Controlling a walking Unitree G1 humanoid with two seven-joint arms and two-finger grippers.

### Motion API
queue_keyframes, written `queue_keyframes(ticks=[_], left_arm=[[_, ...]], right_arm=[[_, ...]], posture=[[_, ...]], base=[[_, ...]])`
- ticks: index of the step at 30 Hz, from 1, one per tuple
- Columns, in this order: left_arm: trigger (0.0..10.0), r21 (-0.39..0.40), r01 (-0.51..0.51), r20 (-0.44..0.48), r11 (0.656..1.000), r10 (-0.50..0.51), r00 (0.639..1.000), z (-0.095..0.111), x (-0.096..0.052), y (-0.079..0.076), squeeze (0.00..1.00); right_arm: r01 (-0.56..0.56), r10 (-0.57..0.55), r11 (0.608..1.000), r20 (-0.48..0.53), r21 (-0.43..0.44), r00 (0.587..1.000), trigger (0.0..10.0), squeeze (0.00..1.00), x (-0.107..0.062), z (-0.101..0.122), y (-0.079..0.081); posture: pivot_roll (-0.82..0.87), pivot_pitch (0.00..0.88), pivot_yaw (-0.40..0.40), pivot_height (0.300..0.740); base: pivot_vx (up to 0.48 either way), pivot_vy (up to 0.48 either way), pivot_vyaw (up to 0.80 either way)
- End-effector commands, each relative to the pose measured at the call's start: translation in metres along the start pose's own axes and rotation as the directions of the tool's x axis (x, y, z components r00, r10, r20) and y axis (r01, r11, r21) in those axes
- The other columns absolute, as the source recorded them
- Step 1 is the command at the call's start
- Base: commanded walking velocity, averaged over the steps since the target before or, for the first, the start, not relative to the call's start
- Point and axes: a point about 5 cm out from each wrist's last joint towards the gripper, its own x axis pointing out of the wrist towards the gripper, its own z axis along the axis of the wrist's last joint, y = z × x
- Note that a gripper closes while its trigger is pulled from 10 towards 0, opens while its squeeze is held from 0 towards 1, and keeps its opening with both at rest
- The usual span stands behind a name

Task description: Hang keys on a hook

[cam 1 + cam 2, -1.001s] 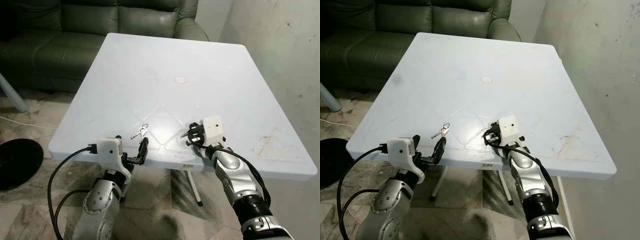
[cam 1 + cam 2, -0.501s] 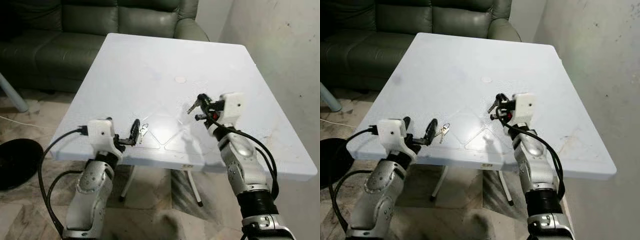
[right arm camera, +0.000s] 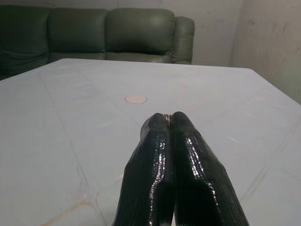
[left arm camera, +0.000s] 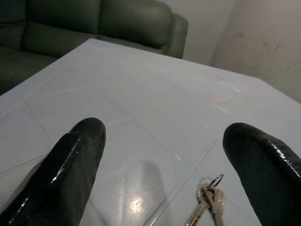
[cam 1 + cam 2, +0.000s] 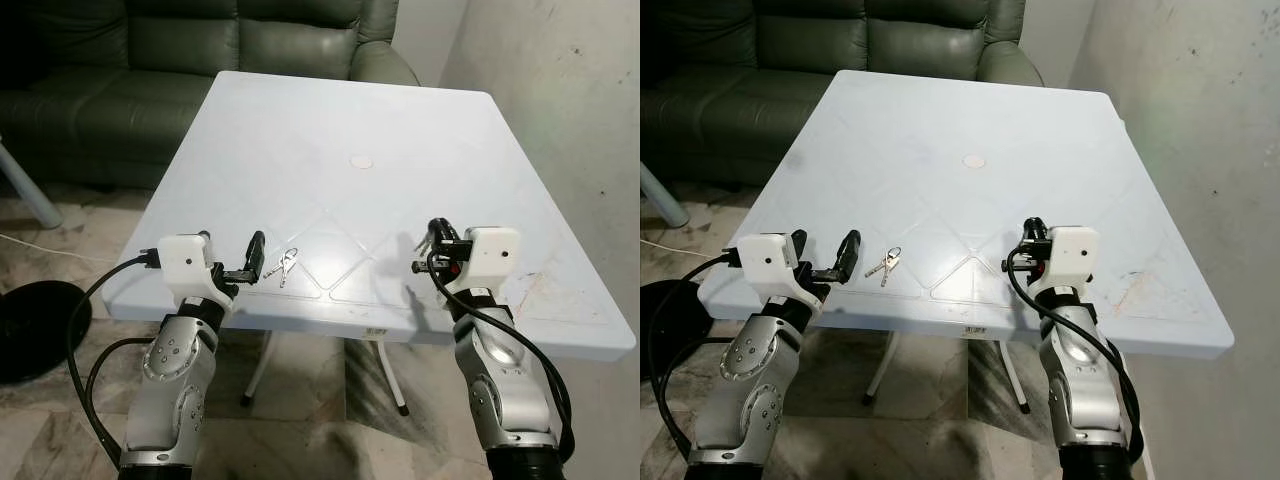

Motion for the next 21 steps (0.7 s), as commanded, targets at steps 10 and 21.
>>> queue_keyframes(ticks=[10, 21], left_arm=[[10.0, 0.037, -0.034, -0.010, 0.999, 0.034, 0.999, 0.005, 0.012, 0.016, 0.00], [10.0, 0.045, -0.054, -0.016, 0.998, 0.055, 0.998, 0.002, 0.014, 0.016, 0.00]], right_arm=[[-0.036, 0.032, 0.997, -0.055, -0.068, 0.998, 10.0, 0.00, 0.002, 0.001, -0.001], [-0.072, 0.069, 0.995, -0.054, -0.066, 0.996, 10.0, 0.00, 0.003, 0.000, 0.006]], posture=[[0.02, 0.013, -0.028, 0.732], [0.04, 0.000, -0.035, 0.732]], base=[[0.000, 0.000, -0.15], [0.000, 0.000, -0.68]])
